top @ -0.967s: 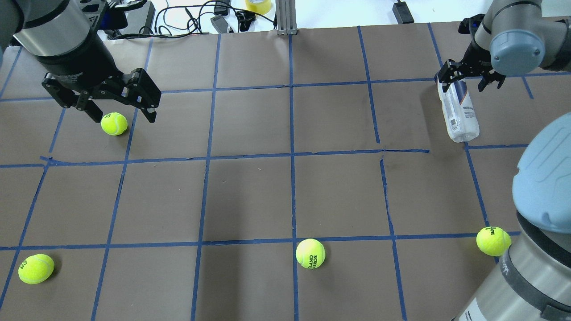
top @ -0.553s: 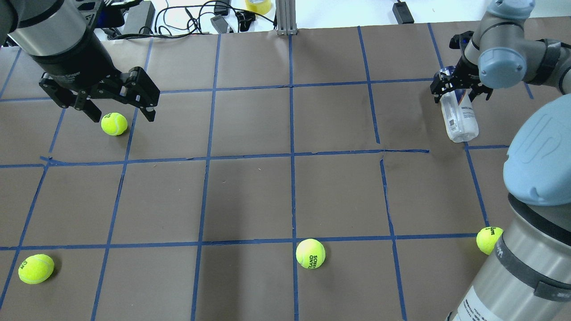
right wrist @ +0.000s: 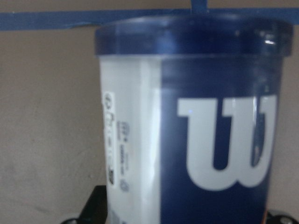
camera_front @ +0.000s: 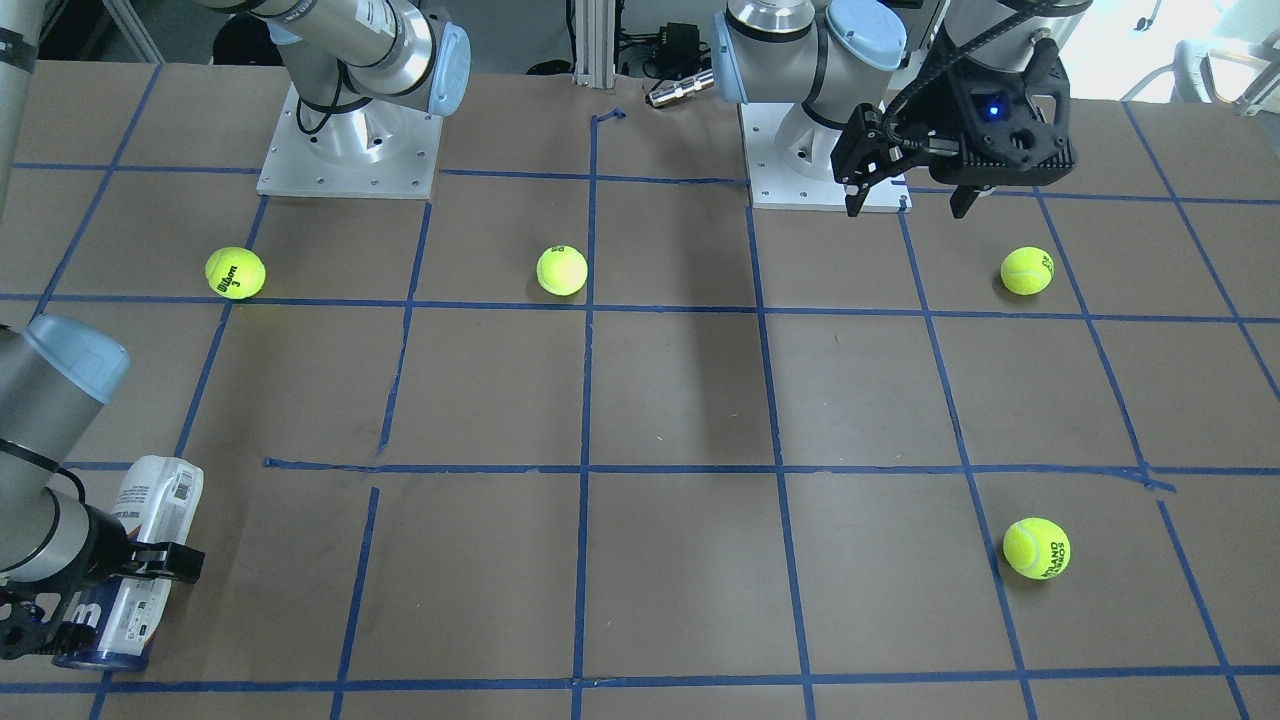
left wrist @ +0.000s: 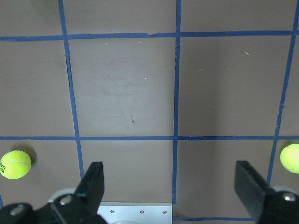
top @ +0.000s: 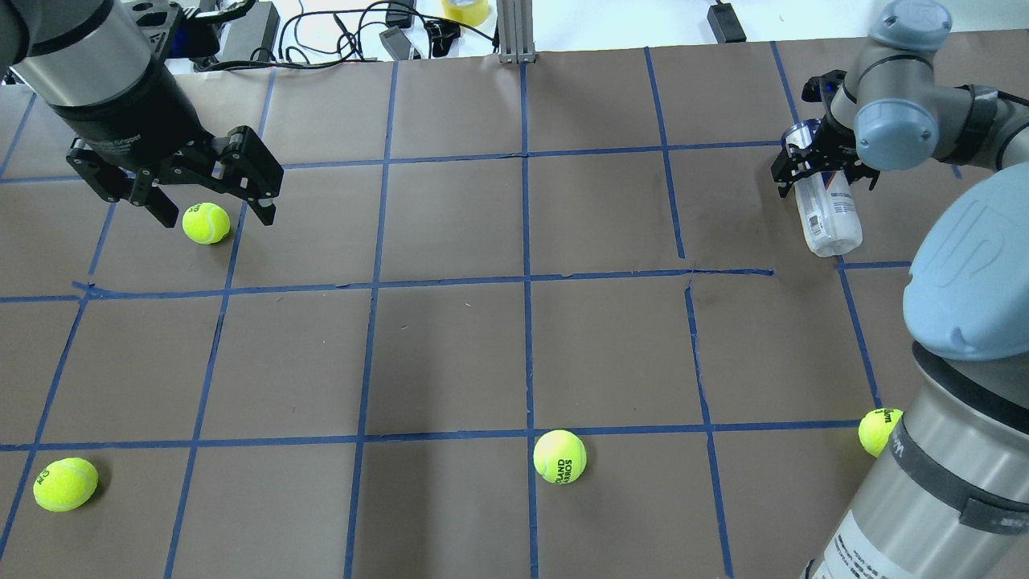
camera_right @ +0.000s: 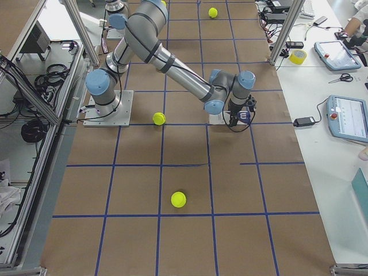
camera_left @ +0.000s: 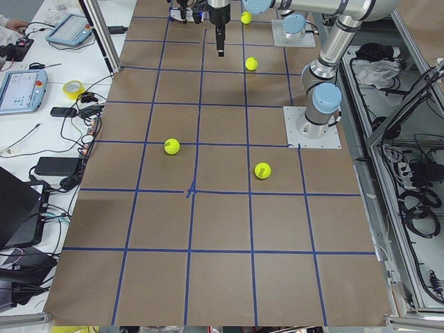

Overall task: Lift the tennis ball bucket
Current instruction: 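Close the right gripper on the top of the can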

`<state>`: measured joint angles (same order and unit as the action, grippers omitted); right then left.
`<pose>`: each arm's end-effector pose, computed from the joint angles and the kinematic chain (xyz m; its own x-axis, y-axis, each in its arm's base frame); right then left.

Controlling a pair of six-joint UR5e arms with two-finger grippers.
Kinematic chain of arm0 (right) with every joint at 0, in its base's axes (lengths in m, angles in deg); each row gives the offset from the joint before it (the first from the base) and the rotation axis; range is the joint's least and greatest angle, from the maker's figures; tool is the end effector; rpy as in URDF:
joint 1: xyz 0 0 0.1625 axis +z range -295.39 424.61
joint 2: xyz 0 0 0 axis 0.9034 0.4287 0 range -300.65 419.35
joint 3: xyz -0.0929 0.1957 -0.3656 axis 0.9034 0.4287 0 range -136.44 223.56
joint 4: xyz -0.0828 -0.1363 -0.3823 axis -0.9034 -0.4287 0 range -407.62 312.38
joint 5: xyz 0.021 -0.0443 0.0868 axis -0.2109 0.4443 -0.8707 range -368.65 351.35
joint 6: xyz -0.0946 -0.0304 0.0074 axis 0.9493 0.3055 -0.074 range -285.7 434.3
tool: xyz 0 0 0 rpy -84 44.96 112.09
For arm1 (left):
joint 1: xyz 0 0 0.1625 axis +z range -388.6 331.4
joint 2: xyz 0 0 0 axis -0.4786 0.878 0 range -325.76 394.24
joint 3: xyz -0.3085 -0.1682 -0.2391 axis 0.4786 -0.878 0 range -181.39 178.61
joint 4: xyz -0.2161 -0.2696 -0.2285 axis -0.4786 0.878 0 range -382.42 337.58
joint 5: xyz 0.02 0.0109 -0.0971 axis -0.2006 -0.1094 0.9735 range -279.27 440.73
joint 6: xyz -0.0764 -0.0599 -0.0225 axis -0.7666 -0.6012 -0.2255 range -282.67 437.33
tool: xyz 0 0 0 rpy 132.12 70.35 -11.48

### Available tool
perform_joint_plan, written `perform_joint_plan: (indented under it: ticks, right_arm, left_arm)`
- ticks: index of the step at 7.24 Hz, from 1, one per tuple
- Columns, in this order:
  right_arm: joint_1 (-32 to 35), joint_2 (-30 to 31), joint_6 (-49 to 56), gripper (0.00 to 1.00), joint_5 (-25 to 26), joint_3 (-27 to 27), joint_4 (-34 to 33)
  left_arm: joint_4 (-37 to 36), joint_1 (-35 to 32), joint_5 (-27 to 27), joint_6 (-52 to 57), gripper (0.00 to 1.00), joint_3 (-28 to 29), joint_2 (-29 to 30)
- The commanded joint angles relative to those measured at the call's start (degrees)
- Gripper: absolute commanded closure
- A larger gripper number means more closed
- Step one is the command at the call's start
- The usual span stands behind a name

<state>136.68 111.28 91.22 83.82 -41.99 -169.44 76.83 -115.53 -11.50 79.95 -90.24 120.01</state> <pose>-0.0883 -0.6916 0.1772 -0.9994 0.0163 0.0320 0.0177 0.9989 0.0429 -0.1051 -0.4583 0.5170 -0.9993 -0.0052 -0.0358 -0.0077 0.9976 0.0692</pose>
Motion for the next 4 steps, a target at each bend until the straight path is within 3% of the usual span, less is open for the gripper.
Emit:
perform_joint_plan:
  ticks: [1,4]
  right_arm:
    - [0.00,0.10,0.04,0.36,0.94,0.12,0.35]
    - [0.70,0.98,0.04,0.41,0.86,0.56,1.40]
  left_arm:
    - [-0.02,1.15,0.56,0.02,0.00,-0.01,0.00]
    - [-0.20,1.42,0.74,0.11,0.00,-0.01,0.00]
